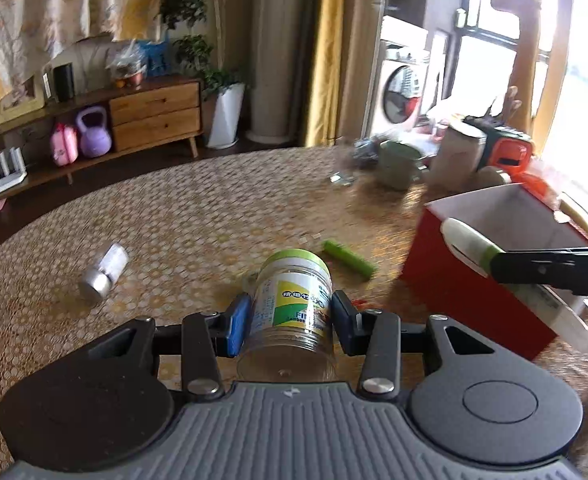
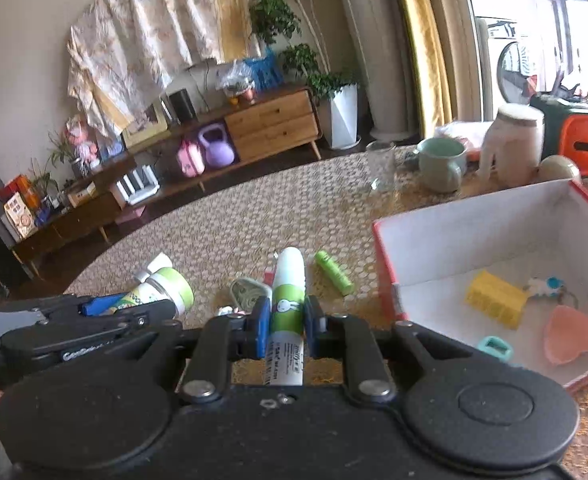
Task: Organize rigid objects
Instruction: 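Carry the vitamin jar and marker over the red box with both grippers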
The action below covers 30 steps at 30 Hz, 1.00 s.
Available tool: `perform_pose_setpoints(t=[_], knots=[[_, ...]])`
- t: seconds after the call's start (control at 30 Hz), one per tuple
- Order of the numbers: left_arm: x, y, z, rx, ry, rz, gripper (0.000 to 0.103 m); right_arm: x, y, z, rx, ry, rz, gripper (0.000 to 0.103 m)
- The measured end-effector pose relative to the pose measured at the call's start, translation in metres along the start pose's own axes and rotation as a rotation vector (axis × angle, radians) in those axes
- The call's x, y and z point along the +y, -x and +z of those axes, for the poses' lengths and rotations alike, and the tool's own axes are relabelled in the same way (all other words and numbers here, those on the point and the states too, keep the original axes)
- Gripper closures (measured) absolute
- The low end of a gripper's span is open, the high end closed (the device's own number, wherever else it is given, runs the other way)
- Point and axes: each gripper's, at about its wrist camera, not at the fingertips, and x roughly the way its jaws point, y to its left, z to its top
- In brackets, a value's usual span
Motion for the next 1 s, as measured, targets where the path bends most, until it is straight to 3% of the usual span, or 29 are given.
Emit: perform_pose_setpoints(t=[0.43,0.67,1.0], knots=[[-0.082,0.019,0.026,-0.039,-0.078,-0.118,0.06,-0.05,0.032,0.011,-0.067,-0.02,-0.054,0.086],[-0.129,0.004,0.032,-0.023,-0.126,-0.173,0.06,-0.089,0.038,0.016,-0.084,-0.058,-0.109,0.086],[-0.187,-0.037,0.032,0.049,-0.186,-0.195,0.06,-0.144,0.028,0.018,-0.079,-0.105,-0.177,0.086]])
